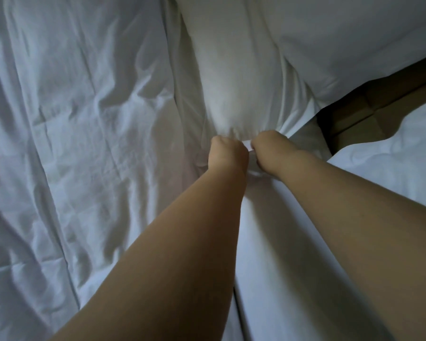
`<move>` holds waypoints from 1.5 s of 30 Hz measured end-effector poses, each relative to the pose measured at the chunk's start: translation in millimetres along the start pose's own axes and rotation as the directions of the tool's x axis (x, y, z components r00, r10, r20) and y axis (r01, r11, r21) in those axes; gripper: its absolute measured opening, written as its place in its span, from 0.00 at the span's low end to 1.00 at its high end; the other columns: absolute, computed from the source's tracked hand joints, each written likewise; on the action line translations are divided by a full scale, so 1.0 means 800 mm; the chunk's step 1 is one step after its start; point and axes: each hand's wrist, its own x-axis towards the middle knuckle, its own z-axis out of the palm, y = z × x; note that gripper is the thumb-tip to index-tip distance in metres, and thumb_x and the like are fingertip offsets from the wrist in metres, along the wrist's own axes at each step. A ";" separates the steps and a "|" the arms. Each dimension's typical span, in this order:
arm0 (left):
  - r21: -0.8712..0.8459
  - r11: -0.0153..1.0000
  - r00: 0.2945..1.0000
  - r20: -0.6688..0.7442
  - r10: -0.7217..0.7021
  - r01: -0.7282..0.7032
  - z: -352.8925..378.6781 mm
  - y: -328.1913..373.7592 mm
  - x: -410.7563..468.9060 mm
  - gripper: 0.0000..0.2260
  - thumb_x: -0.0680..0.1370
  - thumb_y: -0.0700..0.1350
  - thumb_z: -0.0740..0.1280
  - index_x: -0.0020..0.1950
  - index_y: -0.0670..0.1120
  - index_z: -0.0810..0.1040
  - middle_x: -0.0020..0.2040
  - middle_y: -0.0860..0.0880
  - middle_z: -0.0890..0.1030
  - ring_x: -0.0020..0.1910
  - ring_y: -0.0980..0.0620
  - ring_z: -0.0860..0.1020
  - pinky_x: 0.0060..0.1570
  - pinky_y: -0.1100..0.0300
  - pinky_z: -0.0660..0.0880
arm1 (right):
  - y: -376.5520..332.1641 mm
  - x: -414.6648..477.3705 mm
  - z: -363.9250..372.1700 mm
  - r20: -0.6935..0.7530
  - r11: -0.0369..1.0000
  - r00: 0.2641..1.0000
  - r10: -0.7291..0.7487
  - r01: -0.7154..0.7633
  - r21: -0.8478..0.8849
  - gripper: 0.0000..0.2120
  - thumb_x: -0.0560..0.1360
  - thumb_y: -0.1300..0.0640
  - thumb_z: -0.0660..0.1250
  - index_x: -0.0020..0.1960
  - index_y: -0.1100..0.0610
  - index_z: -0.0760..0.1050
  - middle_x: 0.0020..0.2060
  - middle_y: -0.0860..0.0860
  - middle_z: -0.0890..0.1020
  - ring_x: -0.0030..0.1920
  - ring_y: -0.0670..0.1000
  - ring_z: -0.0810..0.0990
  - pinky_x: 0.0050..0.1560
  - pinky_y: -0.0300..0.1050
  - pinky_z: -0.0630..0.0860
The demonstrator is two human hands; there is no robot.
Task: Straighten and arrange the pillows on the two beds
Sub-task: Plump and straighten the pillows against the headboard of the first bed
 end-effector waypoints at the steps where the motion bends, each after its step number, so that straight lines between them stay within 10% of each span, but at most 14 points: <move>1: -0.003 1.000 1.000 0.020 -0.002 0.002 -0.001 0.000 -0.002 0.14 0.80 0.39 0.58 0.63 0.46 0.75 0.62 0.49 0.77 0.62 0.47 0.76 0.51 0.58 0.67 | 0.000 -0.003 -0.001 -0.002 1.000 1.000 -0.007 0.007 0.001 0.13 0.74 0.69 0.59 0.55 0.66 0.77 0.54 0.65 0.79 0.54 0.64 0.79 0.54 0.49 0.74; 12: -0.056 0.995 0.995 -0.048 -0.087 0.085 -0.084 0.036 -0.065 0.14 0.77 0.41 0.60 0.62 0.45 0.74 0.56 0.47 0.76 0.56 0.49 0.75 0.54 0.58 0.67 | 0.028 -0.087 -0.121 -0.185 1.000 0.983 0.004 -0.005 -0.003 0.12 0.77 0.64 0.58 0.57 0.57 0.76 0.55 0.56 0.79 0.54 0.59 0.78 0.45 0.48 0.72; 26: -0.072 0.950 0.838 -0.495 0.231 -0.304 -0.449 0.110 -0.139 0.13 0.78 0.43 0.60 0.63 0.46 0.72 0.56 0.47 0.76 0.58 0.47 0.74 0.55 0.55 0.70 | 0.128 -0.346 -0.361 -0.576 0.938 0.742 0.343 -0.238 0.252 0.09 0.79 0.63 0.58 0.57 0.59 0.74 0.54 0.55 0.77 0.56 0.55 0.75 0.52 0.46 0.73; 30: -0.063 0.902 0.729 -0.614 0.303 -0.428 -0.490 0.165 -0.157 0.14 0.78 0.42 0.59 0.63 0.50 0.70 0.53 0.48 0.78 0.54 0.45 0.78 0.48 0.55 0.71 | 0.169 -0.411 -0.367 -0.571 0.887 0.679 0.461 -0.345 0.306 0.13 0.77 0.65 0.59 0.60 0.59 0.72 0.57 0.55 0.76 0.60 0.56 0.74 0.56 0.45 0.72; 36: 0.091 0.801 0.715 -0.399 0.574 -0.592 -0.477 0.227 -0.176 0.34 0.80 0.42 0.63 0.76 0.64 0.47 0.59 0.46 0.77 0.54 0.46 0.79 0.48 0.55 0.76 | 0.207 -0.474 -0.319 -0.398 0.745 0.640 0.657 -0.632 0.213 0.21 0.77 0.61 0.63 0.69 0.62 0.67 0.62 0.58 0.73 0.62 0.57 0.71 0.66 0.49 0.65; 45: -0.036 0.826 0.768 -0.392 0.506 -0.563 -0.486 0.261 -0.198 0.12 0.82 0.45 0.57 0.65 0.48 0.71 0.62 0.47 0.77 0.60 0.48 0.77 0.59 0.55 0.74 | 0.217 -0.508 -0.307 -0.229 0.635 0.614 0.755 -0.599 0.488 0.15 0.78 0.65 0.62 0.65 0.61 0.73 0.62 0.58 0.77 0.63 0.57 0.74 0.60 0.48 0.73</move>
